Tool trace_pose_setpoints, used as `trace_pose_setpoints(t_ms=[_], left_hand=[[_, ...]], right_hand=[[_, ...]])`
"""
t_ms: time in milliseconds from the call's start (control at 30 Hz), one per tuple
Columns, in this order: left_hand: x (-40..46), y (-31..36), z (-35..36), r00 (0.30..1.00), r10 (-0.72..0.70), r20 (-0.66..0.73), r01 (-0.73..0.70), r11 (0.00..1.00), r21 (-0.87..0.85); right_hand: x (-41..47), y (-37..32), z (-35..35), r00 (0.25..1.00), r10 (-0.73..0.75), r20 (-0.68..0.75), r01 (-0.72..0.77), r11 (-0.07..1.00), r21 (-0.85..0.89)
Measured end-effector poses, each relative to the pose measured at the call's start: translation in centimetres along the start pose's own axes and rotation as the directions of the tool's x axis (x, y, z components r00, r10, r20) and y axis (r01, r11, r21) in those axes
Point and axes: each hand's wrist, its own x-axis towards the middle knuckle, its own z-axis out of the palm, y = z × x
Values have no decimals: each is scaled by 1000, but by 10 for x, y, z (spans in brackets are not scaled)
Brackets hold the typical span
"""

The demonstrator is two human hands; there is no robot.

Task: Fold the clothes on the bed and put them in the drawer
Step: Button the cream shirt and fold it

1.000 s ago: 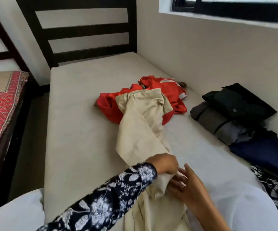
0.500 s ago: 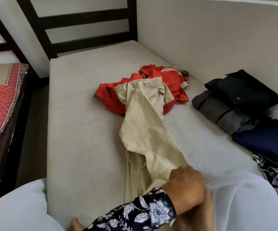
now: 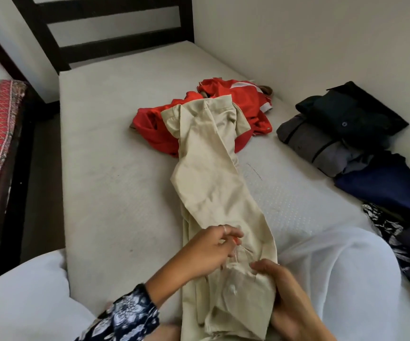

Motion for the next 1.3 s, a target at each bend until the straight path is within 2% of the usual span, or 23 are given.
trace_pose_setpoints(t_ms=[100, 133, 167, 200, 267, 333, 400, 467, 567, 700, 800, 867, 933, 1000, 1100, 1133, 1200, 1267, 1300], left_hand=[[-10, -19, -3, 990, -30, -140, 41, 996, 77], [-13, -24, -4, 982, -73, -175, 87, 993, 76], [-15, -27, -3, 974, -153, -170, 163, 986, 47], [-18, -30, 0, 962, -249, -110, 252, 968, 11], [-23, -38, 9, 916, -385, 109, 395, 914, -94], [-28, -45, 22, 887, -382, 260, 452, 831, -323], [-37, -44, 34, 899, -348, 265, 436, 756, -488], [-42, -43, 46, 914, -332, 233, 401, 659, -636], [-47, -38, 62, 929, -319, 186, 321, 448, -834], [-31, -41, 53, 912, -372, 174, 274, 235, -933], [-8, -37, 31, 932, -328, 154, 230, 206, -951], [9, -33, 15, 954, -293, 66, 141, 245, -959], [24, -34, 0, 951, -304, -49, 42, 285, -958], [33, -43, -9, 935, -338, -109, 23, 365, -931], [29, -64, -3, 916, -389, -93, 162, 574, -803], [26, -70, -1, 917, -390, -90, 191, 623, -758], [24, -74, 3, 926, -364, -101, 186, 673, -716], [25, -74, 2, 938, -320, -131, 141, 699, -701], [26, -74, 2, 940, -302, -157, 115, 715, -689]], right_hand=[[-8, -7, -5, 996, 67, -56, -68, 998, -15], [-8, -5, -7, 995, 56, -81, -63, 995, -79], [-11, -6, -6, 994, 69, -83, -74, 995, -61], [-14, -7, -7, 992, 89, -90, -95, 994, -58], [-14, -10, -15, 979, 106, -174, -137, 975, -176], [-17, -10, -17, 973, 113, -199, -171, 937, -304], [-18, -10, -20, 972, 57, -230, -161, 870, -466], [-21, -11, -18, 980, -13, -199, -104, 818, -566], [-22, -16, -20, 989, -30, -148, -69, 782, -619], [-22, -18, -23, 992, -2, -125, -74, 798, -598], [-20, -18, -23, 993, 33, -109, -93, 792, -604], [-19, -17, -23, 994, 25, -111, -89, 774, -627], [-16, -13, -25, 995, -13, -102, -62, 711, -701], [-14, -3, -26, 989, -111, -95, -20, 539, -842], [-11, 12, -25, 967, -253, -30, -23, 33, -999], [-14, 15, -23, 955, -296, -10, -40, -92, -995], [-20, 22, -20, 933, -358, 46, -57, -274, -960], [-23, 29, -24, 855, -460, 241, -34, -514, -857], [-23, 32, -29, 811, -486, 325, -16, -574, -819]])
